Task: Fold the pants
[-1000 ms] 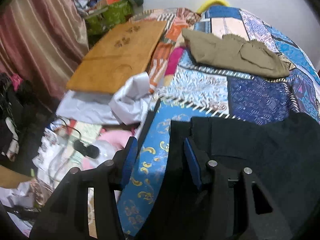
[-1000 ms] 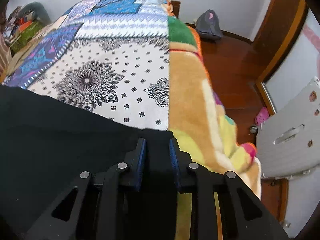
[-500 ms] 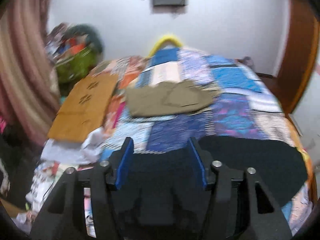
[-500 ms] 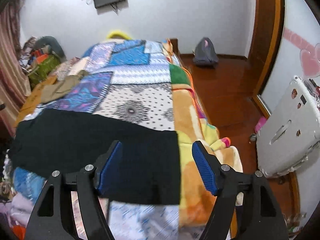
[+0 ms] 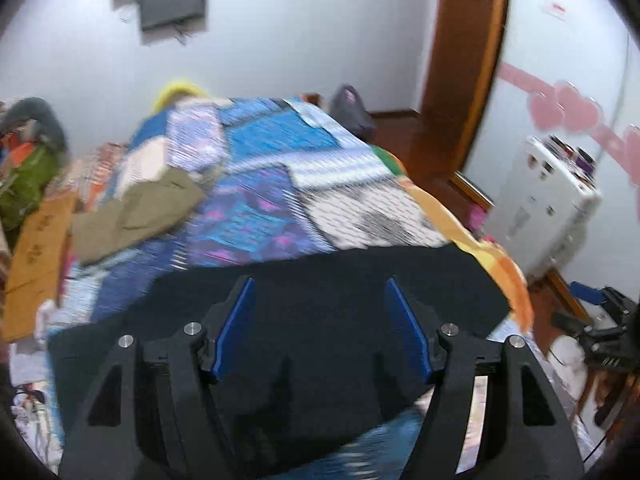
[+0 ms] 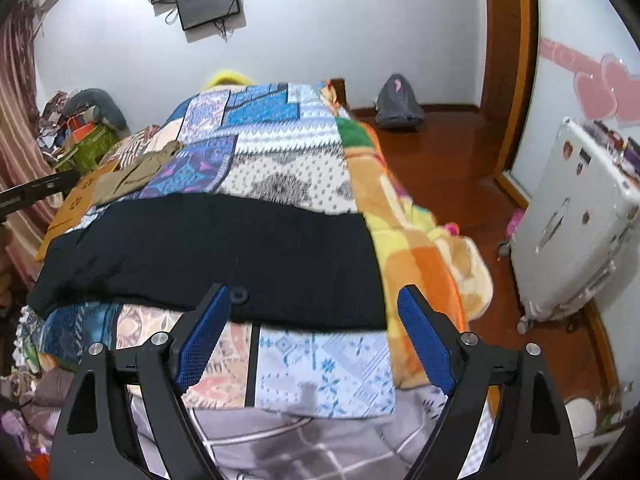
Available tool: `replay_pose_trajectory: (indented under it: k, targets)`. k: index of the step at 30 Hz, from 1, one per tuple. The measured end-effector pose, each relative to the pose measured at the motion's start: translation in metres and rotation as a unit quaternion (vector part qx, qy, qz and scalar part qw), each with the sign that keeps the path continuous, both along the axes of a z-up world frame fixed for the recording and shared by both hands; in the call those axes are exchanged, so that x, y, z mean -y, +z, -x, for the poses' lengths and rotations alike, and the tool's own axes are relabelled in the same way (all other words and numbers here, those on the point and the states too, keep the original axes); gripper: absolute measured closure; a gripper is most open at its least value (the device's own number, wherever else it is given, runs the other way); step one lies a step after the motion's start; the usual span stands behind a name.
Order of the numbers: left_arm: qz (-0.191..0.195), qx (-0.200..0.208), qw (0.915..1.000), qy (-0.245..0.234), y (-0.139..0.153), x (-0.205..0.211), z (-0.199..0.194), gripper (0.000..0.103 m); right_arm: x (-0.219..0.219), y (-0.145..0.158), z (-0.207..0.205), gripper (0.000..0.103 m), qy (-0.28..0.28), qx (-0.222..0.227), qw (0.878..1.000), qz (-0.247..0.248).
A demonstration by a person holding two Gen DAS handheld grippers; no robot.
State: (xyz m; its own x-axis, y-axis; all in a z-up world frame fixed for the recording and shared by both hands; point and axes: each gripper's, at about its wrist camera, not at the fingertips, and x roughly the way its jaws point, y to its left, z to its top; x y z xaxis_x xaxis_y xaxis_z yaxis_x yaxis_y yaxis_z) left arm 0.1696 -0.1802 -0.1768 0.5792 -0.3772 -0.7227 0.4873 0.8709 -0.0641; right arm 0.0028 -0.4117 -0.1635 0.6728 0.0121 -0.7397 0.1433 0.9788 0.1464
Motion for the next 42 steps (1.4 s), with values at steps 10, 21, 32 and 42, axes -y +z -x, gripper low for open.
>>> replay_pose_trajectory:
  k: [10, 21, 32, 42]
  targets:
    - [-0.052, -0.050, 0.9947, -0.073, -0.057, 0.075, 0.018, 0.036, 0.022, -0.058, -0.005, 0.020, -0.043, -0.052, 0.986, -0.153]
    - [-0.077, -0.082, 0.9899, -0.085, -0.093, 0.097, 0.009, 0.036, 0.044, -0.098, -0.022, 0.020, -0.091, -0.072, 0.958, -0.264]
    - [-0.090, -0.064, 0.9903, -0.085, -0.099, 0.105, 0.009, 0.036, 0.053, -0.110, -0.031, 0.025, -0.107, -0.074, 0.947, -0.292]
    - [-0.090, -0.063, 0.9905, -0.084, -0.099, 0.105, 0.009, 0.036, 0.068, -0.105, -0.032, 0.088, -0.099, -0.053, 0.947, -0.300]
